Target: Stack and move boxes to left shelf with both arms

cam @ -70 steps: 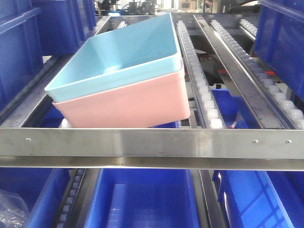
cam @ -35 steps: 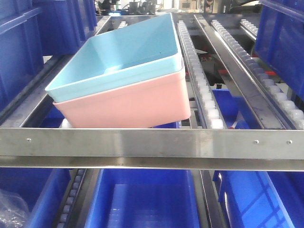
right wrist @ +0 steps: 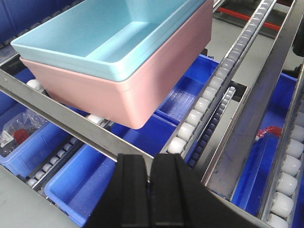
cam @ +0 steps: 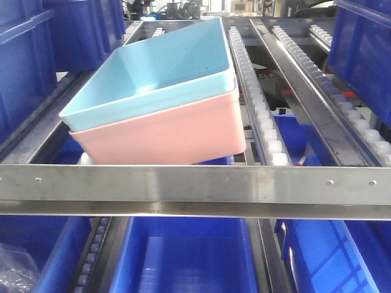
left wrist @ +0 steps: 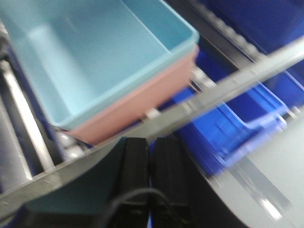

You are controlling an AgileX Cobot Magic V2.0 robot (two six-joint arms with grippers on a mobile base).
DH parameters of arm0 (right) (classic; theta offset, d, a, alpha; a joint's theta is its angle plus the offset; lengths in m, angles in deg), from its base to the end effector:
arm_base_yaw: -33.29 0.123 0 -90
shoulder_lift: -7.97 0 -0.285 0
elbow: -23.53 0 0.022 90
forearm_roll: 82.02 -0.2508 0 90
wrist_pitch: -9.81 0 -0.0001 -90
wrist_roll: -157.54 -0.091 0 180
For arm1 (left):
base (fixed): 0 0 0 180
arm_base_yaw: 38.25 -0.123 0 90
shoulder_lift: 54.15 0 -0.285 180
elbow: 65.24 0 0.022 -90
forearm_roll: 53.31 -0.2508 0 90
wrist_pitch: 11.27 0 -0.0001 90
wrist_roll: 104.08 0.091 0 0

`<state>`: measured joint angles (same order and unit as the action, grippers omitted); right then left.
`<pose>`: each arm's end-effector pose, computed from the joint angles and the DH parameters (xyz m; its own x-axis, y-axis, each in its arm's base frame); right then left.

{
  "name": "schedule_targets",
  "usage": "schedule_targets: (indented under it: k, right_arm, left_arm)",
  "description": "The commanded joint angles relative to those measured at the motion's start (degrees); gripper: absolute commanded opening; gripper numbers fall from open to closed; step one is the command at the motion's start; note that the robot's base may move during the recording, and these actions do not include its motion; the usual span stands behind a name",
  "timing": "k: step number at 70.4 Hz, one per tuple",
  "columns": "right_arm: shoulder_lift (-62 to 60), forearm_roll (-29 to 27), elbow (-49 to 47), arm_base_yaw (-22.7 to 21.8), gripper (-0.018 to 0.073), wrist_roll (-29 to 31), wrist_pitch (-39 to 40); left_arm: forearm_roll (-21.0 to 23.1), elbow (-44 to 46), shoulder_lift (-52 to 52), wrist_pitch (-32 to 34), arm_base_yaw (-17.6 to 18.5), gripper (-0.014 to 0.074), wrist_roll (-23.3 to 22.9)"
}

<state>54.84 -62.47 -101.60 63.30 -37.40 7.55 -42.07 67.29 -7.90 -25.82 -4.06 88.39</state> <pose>0.1249 0.0707 0.2796 -0.1677 -0.1894 -0.9675 -0.5041 0.8599 -0.0809 0.1141 -0.0830 0.3064 -0.2390 0.1957 -0.9511 0.6066 0.7949 0.0111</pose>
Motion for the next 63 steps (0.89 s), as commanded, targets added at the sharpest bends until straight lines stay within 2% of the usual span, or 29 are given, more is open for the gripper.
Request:
schedule_targets:
  k: [1,11,30,40,53,63]
  right_arm:
    - [-0.4,0.9,-1.6,-0.2,0.0036,0.0,4.6]
    - [-0.4,0.9,-1.6,-0.2,0.0036,0.0,4.6]
    - [-0.4,0.9,-1.6,-0.2,0.0036,0.0,4.6]
    - [-0.4,0.9,-1.6,-0.2,0.0036,0.0,4.6]
    - [-0.4,0.9,-1.6,-0.2,0.0036,0.0,4.6]
    - [-0.4,0.9,-1.6,-0.2,0.0036,0.0,4.4]
  left_arm:
    - [1.5,-3.3,-2.9,12.7,-2.6,-0.0008,1.5]
    - [1.5,-13.9,-11.3,19.9,-9.6,-0.0008,1.5]
    - [1.5,-27.6,-30.5,19.0,-23.6,-0.0008,1.5]
    - [1.5,-32.5,-37.7,18.7,-29.8,-0.0008,1.4]
    - [1.5,-33.1,-40.0,13.6,-34.8,-0.0008,-1.5]
    - [1.7,-33.1,-40.0,13.6,-35.5,-0.0008,-1.5]
